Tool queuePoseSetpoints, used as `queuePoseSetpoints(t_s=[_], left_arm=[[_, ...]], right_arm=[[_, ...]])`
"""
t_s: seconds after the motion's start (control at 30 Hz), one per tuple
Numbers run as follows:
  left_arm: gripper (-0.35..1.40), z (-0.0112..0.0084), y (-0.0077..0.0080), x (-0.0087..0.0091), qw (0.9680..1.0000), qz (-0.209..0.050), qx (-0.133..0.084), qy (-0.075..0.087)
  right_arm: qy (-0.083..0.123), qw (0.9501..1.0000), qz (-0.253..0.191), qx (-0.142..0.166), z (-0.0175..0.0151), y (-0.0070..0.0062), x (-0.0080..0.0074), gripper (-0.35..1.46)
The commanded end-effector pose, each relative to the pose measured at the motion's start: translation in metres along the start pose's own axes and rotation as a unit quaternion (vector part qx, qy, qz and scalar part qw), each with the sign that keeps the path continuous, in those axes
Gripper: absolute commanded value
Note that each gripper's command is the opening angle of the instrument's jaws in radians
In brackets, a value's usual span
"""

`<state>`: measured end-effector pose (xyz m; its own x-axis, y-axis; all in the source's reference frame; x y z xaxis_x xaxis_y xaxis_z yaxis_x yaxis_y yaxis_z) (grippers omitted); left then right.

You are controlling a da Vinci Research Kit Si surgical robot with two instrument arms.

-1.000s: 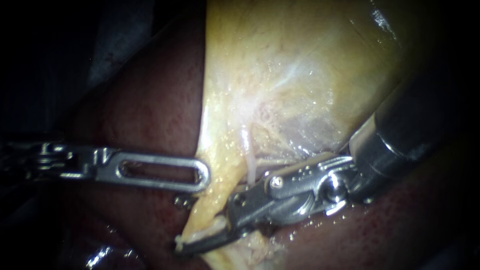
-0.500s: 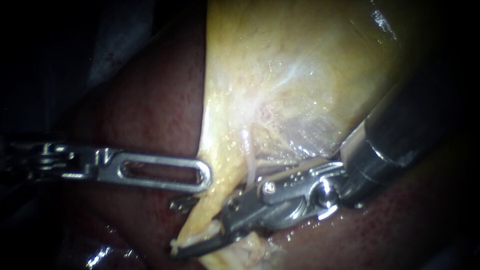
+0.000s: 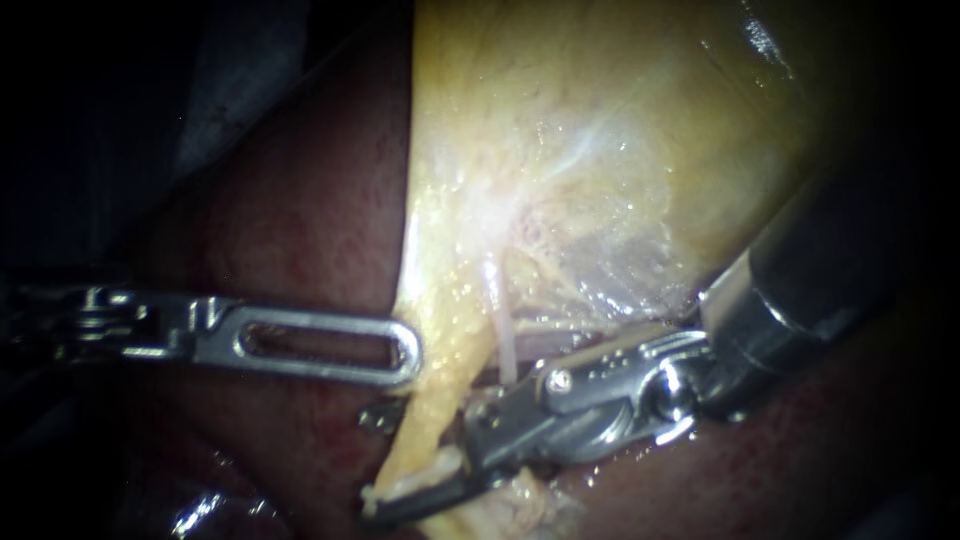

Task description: Going back first clip left tube

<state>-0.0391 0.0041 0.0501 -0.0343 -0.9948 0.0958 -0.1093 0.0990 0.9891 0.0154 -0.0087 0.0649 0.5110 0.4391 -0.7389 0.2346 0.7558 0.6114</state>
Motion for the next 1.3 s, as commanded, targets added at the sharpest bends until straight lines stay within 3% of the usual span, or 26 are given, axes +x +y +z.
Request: queuePoseSetpoints(t_s=[0.03,0.47,0.83,1.07,1.3], left_arm=[[-0.35,-0.0001,-0.0001,0.0000,1.0000,0.000,0.001,0.000],[-0.35,-0.0004,-0.0001,-0.0002,1.0000,-0.001,0.002,0.001],[-0.35,-0.0002,0.0000,-0.0003,1.0000,-0.001,0.001,0.001],[-0.35,-0.0002,0.0000,-0.0003,1.0000,-0.001,0.001,0.001],[-0.35,-0.0002,0.0000,-0.0003,1.0000,-0.001,0.001,0.001]], right_arm=[[0.000,1.0000,0.000,0.000,-0.0003,-0.0001,0.0001,0.59],[0.001,1.0000,0.005,0.008,-0.0034,-0.0013,-0.0003,0.58],[0.003,1.0000,0.008,-0.001,-0.0053,-0.0019,0.0006,0.57],[-0.025,0.9993,0.008,-0.028,-0.0049,-0.0022,0.0007,0.58],[-0.065,0.9950,0.027,-0.071,-0.0048,-0.0025,0.0008,0.59]])
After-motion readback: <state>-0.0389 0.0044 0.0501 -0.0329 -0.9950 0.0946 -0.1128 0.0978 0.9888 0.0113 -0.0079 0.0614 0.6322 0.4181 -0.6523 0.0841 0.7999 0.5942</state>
